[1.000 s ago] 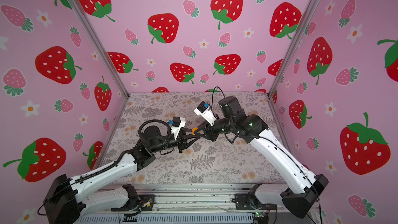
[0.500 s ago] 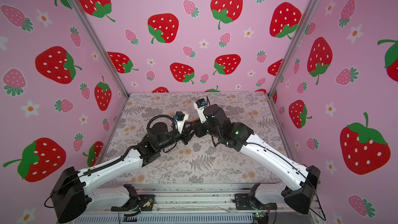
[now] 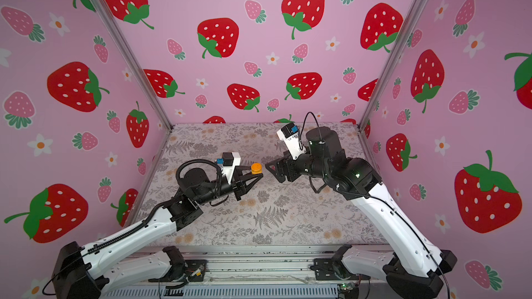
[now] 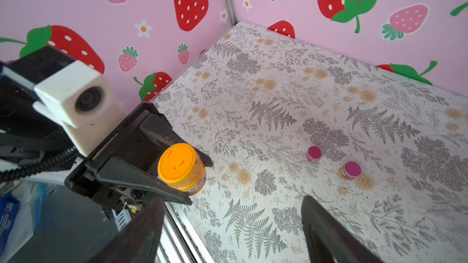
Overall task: Close the paint jar lid
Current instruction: Screw the lid onto the paint jar.
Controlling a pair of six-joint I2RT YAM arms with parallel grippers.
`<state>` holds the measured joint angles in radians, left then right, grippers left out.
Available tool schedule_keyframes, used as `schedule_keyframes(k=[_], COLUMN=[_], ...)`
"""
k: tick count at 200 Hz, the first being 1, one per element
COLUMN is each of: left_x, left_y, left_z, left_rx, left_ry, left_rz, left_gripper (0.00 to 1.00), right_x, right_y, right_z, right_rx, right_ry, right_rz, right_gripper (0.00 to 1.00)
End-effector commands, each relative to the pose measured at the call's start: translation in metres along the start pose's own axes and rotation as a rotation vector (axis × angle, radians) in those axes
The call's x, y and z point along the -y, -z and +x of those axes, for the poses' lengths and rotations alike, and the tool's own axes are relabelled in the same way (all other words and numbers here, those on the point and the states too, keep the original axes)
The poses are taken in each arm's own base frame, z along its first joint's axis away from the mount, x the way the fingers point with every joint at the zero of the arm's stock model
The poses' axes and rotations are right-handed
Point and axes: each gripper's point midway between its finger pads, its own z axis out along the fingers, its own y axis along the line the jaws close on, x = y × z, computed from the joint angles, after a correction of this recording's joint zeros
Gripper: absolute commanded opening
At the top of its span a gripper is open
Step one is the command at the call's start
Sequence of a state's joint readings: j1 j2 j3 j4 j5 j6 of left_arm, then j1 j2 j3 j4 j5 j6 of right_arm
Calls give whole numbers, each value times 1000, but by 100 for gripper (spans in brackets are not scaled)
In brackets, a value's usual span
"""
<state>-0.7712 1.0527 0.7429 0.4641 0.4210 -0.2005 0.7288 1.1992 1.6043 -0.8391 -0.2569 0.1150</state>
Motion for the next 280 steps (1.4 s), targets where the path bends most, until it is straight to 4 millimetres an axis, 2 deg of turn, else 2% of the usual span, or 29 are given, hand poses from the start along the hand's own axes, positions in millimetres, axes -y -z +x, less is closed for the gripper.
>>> schedule_keyframes(k=[1, 37, 74, 103, 214, 249, 280], left_x=[26, 30, 29, 29, 26, 18, -13], left_y=[8, 10, 10, 10, 6, 2, -5], left_z=[0, 1, 0, 0, -1, -3, -13], left_rx=[-6, -16, -16, -16, -23, -24, 15], left_ry=[20, 28, 29, 26, 17, 10, -16], left_rz=[131, 148, 145, 146, 132, 93, -77], left_gripper=[0, 0, 0, 0, 0, 0, 0], right_x=[-29, -46, -52, -53, -57, -57, -50], right_y=[1, -10, -20, -22, -36, -41, -62], right_z=[18, 16, 21, 24, 33, 38, 51], right_rx=[-111, -149, -165, -161, -190, -181, -193], right_ry=[168, 210, 195, 187, 166, 153, 124], right_rz=[-204, -348, -405, -415, -442, -426, -302], right_gripper=[83, 71, 69, 66, 37, 31, 30])
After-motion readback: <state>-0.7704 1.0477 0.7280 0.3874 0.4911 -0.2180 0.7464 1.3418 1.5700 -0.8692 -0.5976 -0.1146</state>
